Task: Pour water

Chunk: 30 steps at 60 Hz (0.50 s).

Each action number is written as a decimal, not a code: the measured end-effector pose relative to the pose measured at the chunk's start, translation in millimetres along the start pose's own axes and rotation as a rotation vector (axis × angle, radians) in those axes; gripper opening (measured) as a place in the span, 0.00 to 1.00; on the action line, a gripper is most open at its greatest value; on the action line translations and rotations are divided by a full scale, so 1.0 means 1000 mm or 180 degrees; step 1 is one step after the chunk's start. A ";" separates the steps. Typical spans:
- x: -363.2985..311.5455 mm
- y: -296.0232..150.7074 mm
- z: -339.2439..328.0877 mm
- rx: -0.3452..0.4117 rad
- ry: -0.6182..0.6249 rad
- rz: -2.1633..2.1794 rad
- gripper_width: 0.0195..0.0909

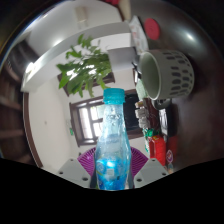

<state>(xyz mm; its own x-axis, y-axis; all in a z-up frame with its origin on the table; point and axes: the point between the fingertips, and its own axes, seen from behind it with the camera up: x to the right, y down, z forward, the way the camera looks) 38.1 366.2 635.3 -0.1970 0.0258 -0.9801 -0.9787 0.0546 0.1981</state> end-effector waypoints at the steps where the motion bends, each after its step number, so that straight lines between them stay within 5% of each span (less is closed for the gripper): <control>1: -0.004 0.000 0.009 0.0016 -0.0004 0.0094 0.33; 14: -0.001 -0.019 0.013 0.0319 -0.0209 0.1178 0.34; 30: 0.012 0.007 0.044 0.0217 -0.0092 0.1156 0.34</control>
<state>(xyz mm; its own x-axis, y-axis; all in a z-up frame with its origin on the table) 31.6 411.0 625.2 -0.5280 0.0838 -0.8451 -0.8390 0.1031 0.5344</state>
